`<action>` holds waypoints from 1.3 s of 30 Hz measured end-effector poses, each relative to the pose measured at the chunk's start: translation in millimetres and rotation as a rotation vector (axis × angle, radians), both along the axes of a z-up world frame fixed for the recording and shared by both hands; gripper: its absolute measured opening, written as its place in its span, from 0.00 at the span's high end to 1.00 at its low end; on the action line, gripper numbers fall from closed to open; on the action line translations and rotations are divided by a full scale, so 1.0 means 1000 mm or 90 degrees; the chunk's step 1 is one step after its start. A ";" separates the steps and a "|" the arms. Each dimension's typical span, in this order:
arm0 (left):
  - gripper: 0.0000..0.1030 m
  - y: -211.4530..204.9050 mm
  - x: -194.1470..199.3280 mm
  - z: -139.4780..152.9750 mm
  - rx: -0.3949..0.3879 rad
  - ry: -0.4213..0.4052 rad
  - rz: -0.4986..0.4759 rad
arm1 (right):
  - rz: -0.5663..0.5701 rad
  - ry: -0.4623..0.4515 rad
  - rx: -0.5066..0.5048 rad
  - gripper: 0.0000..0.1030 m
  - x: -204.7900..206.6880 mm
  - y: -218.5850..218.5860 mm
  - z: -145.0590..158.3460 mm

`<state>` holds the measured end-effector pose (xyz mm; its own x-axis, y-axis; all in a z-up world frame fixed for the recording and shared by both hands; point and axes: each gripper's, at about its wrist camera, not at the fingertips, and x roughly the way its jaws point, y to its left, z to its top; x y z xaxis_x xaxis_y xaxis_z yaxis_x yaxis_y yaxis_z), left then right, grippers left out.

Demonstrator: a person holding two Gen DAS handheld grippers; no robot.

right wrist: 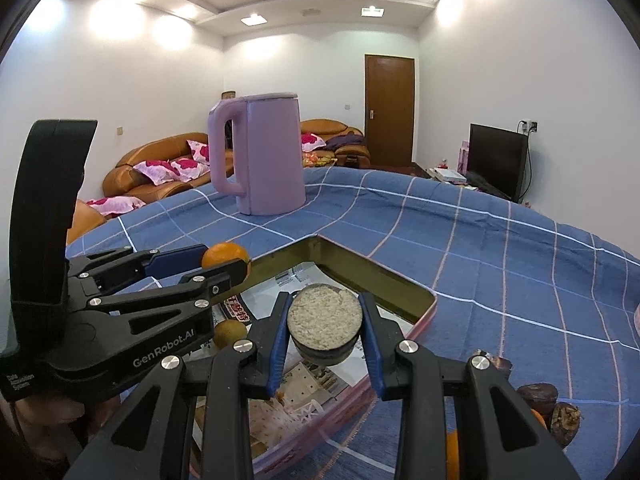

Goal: Organize fruits
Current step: 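Carry the orange with the left tool while the right tool carries the rice cake over the tin, then open the left tool dropping the orange while the right tool releases the rice cake into the tin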

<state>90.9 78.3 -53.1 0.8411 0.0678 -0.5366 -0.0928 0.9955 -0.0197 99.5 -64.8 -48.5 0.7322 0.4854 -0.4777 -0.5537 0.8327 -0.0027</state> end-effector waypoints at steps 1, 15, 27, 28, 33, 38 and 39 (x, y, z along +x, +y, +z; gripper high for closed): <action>0.62 0.000 0.001 0.000 0.002 0.001 0.000 | 0.002 0.001 -0.001 0.66 0.000 0.001 0.000; 0.62 -0.004 0.010 -0.005 0.013 0.032 -0.020 | 0.010 0.050 -0.032 0.66 0.012 0.011 -0.008; 0.60 -0.005 0.011 -0.007 0.013 0.040 -0.017 | -0.001 0.086 -0.026 0.59 0.022 0.008 -0.012; 0.60 -0.006 0.011 -0.007 0.012 0.040 -0.016 | -0.004 0.087 -0.024 0.56 0.023 0.007 -0.013; 0.36 -0.004 -0.001 -0.002 0.013 0.022 -0.005 | -0.017 0.076 -0.020 0.52 0.016 0.001 -0.011; 0.23 -0.012 -0.024 0.008 0.011 -0.013 -0.018 | -0.046 0.061 -0.009 0.51 -0.005 -0.020 -0.007; 0.23 -0.016 -0.028 0.009 0.016 -0.018 -0.024 | -0.049 0.058 -0.009 0.50 -0.011 -0.027 -0.007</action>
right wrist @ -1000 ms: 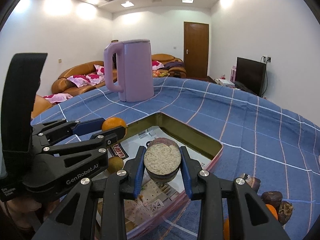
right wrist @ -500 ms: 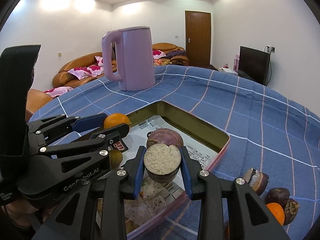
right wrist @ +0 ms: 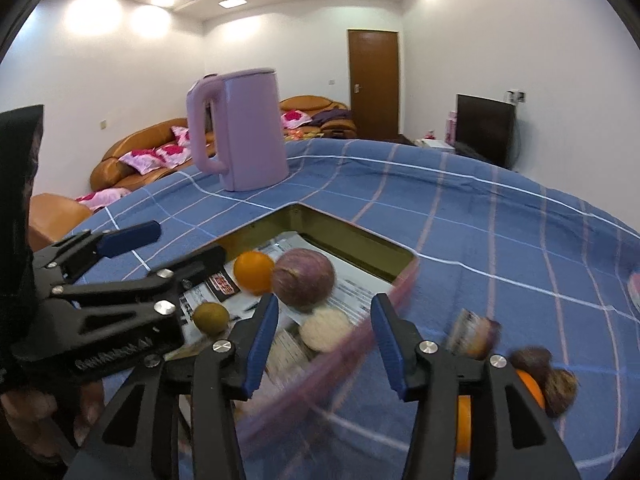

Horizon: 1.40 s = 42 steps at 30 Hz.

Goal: Organize fruits
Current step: 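Open the left tool dropping the orange while the right tool releases the rice cake into the tin, then grasp an orange on the cloth with the left tool while the right tool grasps a small yellow-green fruit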

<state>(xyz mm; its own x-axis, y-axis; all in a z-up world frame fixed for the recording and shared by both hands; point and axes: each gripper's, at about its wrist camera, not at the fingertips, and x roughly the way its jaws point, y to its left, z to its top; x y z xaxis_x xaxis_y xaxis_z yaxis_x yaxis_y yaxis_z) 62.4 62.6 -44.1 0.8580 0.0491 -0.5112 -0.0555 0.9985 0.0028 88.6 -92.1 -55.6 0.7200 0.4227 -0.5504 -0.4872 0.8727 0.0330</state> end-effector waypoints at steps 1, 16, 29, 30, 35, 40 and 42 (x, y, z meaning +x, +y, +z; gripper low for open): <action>0.23 -0.003 -0.003 0.001 0.002 -0.003 -0.002 | -0.005 -0.003 -0.003 0.50 -0.004 -0.006 0.000; 0.21 -0.060 -0.017 0.002 0.015 0.002 -0.069 | -0.180 0.042 -0.032 0.50 -0.026 -0.132 -0.010; 0.21 -0.095 -0.017 -0.001 0.029 0.019 -0.112 | -0.145 0.108 -0.046 0.50 -0.019 -0.129 -0.028; 0.21 -0.097 -0.017 0.000 0.030 0.020 -0.115 | -0.142 0.115 -0.043 0.50 -0.016 -0.129 -0.028; 0.21 -0.110 -0.014 0.000 0.029 0.024 -0.137 | -0.127 0.153 -0.032 0.62 -0.005 -0.127 -0.034; 0.21 -0.124 -0.008 -0.005 0.027 0.044 -0.164 | -0.135 0.138 -0.025 0.71 -0.008 -0.130 -0.031; 0.22 -0.128 -0.006 -0.008 0.024 0.055 -0.172 | -0.149 0.126 -0.023 0.71 -0.010 -0.134 -0.029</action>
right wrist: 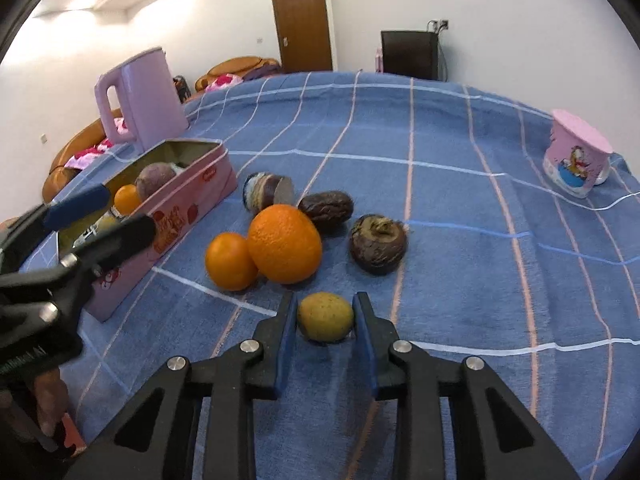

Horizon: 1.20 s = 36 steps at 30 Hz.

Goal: Organize fruits
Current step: 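Grasp an orange on the cloth with the left tool while the right tool grasps a small yellow-green fruit, then lift the orange with the left tool while the right tool lifts the yellow-green fruit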

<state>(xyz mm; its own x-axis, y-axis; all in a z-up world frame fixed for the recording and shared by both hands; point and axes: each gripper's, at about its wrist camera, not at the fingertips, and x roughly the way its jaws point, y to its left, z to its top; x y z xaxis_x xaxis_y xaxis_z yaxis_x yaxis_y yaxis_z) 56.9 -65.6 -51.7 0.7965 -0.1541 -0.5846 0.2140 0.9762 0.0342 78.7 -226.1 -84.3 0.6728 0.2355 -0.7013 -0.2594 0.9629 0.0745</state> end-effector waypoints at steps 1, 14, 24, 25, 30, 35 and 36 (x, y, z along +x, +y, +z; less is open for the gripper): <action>0.23 -0.003 0.002 -0.002 -0.001 0.007 -0.005 | -0.010 -0.006 0.003 0.71 -0.001 -0.003 0.002; 0.38 -0.033 0.026 -0.021 0.003 0.092 -0.061 | -0.065 -0.055 -0.008 0.71 0.002 -0.021 0.023; 0.59 -0.038 0.043 -0.032 -0.024 0.151 -0.086 | -0.060 -0.051 -0.011 0.71 0.010 -0.015 0.019; 0.59 -0.037 0.043 -0.032 -0.029 0.153 -0.087 | -0.056 -0.046 -0.008 0.71 0.011 -0.015 0.018; 0.59 -0.031 0.041 -0.031 -0.042 0.143 -0.077 | -0.050 -0.052 -0.008 0.71 0.010 -0.013 0.019; 0.59 -0.026 0.034 -0.025 -0.049 0.109 -0.062 | -0.041 -0.068 -0.004 0.71 0.005 -0.013 0.021; 0.59 -0.025 0.033 -0.024 -0.051 0.104 -0.058 | -0.040 -0.072 -0.002 0.71 0.004 -0.013 0.022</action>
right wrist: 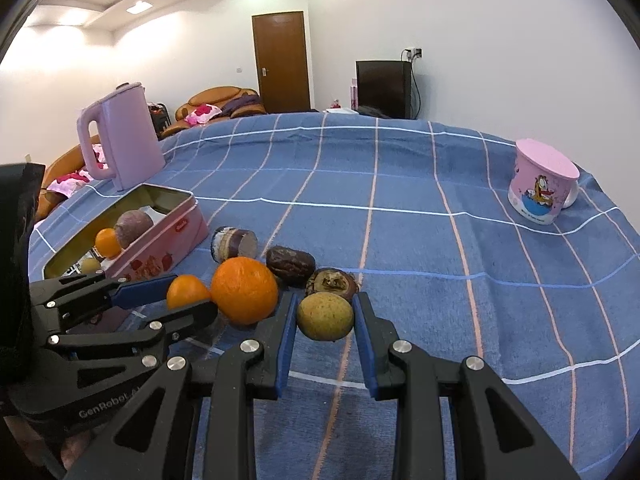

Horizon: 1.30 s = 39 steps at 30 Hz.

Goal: Organize fruits
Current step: 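Lift the orange with the left tool while the right tool lifts the yellow-green fruit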

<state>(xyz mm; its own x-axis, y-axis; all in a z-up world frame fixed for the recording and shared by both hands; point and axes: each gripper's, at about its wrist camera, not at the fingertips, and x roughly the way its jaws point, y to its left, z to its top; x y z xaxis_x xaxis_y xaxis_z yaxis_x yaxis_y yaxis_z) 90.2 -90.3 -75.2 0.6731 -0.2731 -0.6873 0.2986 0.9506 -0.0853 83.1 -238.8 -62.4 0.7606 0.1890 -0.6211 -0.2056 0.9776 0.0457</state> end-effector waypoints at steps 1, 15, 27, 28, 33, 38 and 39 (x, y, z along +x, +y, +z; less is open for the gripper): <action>0.59 0.001 -0.001 0.001 -0.003 -0.006 0.004 | 0.002 -0.004 0.003 0.71 -0.001 0.000 0.001; 0.59 0.008 -0.017 0.014 0.000 -0.079 0.034 | 0.024 -0.049 0.004 0.71 -0.012 0.004 0.008; 0.59 0.013 -0.027 0.021 -0.003 -0.123 0.056 | 0.035 -0.084 0.008 0.71 -0.022 0.005 0.013; 0.59 0.014 -0.028 0.021 -0.004 -0.128 0.059 | 0.035 -0.087 0.008 0.71 -0.023 0.005 0.013; 0.59 0.015 -0.030 0.023 -0.004 -0.139 0.065 | 0.038 -0.101 0.009 0.71 -0.026 0.005 0.016; 0.59 0.016 -0.033 0.024 -0.007 -0.150 0.072 | 0.040 -0.114 0.009 0.71 -0.030 0.006 0.017; 0.59 0.017 -0.033 0.024 -0.007 -0.153 0.073 | 0.041 -0.117 0.009 0.71 -0.030 0.006 0.018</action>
